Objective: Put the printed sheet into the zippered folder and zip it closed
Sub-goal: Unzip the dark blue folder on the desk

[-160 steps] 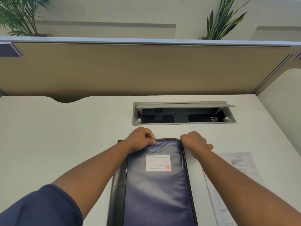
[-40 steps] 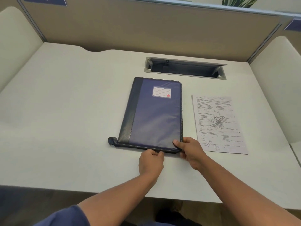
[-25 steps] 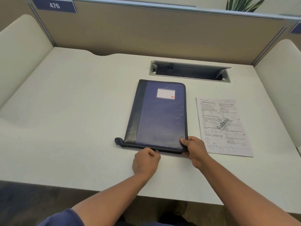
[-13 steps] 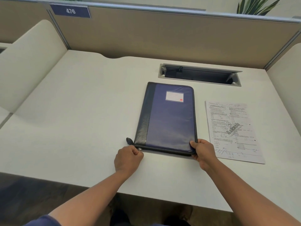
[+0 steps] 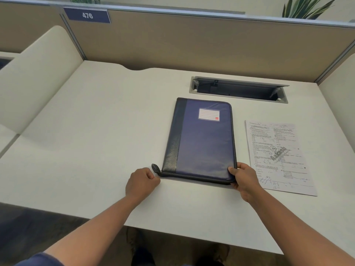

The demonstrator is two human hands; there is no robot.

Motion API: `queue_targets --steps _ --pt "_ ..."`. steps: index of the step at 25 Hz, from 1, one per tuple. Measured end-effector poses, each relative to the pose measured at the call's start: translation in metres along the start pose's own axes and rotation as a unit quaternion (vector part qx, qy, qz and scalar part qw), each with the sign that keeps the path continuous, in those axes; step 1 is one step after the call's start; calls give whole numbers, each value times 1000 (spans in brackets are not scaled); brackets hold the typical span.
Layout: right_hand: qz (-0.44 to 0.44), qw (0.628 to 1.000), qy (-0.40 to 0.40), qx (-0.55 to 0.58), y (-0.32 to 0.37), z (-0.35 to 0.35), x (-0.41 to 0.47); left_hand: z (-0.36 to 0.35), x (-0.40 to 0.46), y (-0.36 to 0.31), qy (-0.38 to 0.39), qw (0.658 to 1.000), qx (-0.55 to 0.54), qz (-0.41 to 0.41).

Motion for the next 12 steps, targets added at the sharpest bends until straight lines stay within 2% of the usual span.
queue_targets --steps 3,6,7,9,12 --pt "12 1000 7 16 6 -2 -10 0 8 -7 27 999 -30 9" --pt "44 999 -5 28 17 -4 -25 1 12 -26 9 999 34 -10" --pt "61 998 -9 33 22 -5 -31 2 12 -38 -10 998 48 -38" --pt "110 993 -8 51 35 -7 -44 2 12 -68 -26 993 0 -116" --pt "203 978 -1 45 63 -17 -71 -3 12 -118 32 975 -107 -193"
Point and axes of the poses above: each hand's wrist, its own x-axis towards the middle knuckle, its own z-axis out of the back of the hand, y = z × x, the point moved 6 cm from there along x, towards the middle knuckle, and after that the axes turned 4 degrees about -z, right-handed, at the moved point
